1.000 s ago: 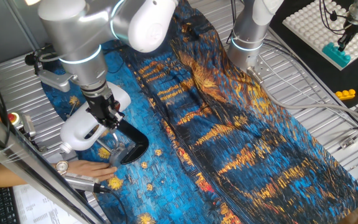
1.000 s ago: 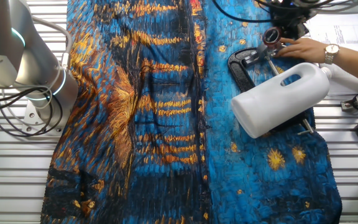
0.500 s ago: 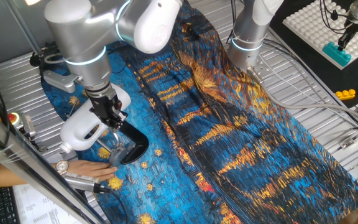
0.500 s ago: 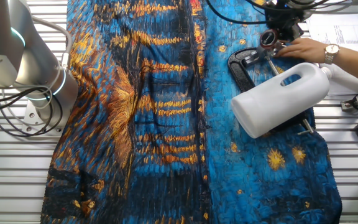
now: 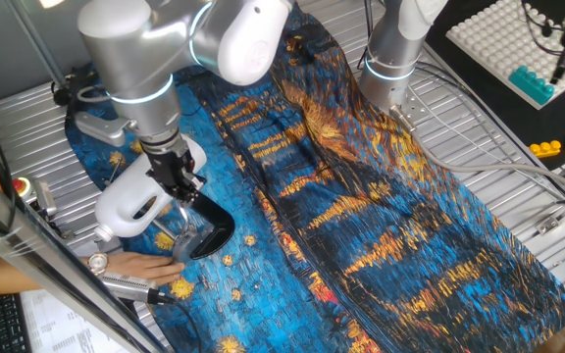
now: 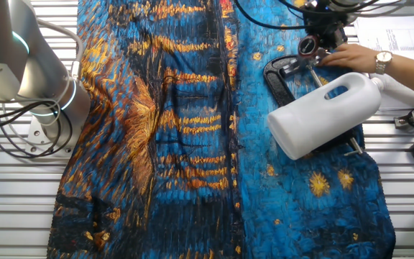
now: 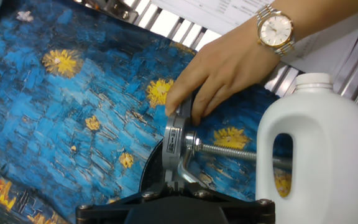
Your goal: Push down the lever
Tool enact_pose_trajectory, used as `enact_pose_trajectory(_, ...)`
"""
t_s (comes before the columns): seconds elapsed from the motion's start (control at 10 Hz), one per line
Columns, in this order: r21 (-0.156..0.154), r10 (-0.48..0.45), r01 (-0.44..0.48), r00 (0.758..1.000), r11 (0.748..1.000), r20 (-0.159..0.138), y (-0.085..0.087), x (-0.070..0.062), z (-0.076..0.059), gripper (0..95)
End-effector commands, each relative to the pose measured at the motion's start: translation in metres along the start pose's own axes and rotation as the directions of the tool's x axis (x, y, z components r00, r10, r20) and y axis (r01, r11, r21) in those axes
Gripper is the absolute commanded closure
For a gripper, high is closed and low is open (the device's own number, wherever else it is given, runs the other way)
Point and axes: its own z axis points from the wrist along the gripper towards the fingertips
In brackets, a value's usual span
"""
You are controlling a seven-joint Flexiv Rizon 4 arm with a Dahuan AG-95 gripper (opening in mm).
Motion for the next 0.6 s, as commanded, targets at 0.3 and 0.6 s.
enact_pose_trajectory(0.3, -0.008, 0.03, -0.03, 1.0, 1.0, 0.005, -0.001, 0.0, 0.001, 95.0)
enact_pose_trajectory(0.6, 0.001, 0.084, -0.084, 0.996, 0.997, -0.01, 0.001, -0.01, -0.004, 95.0)
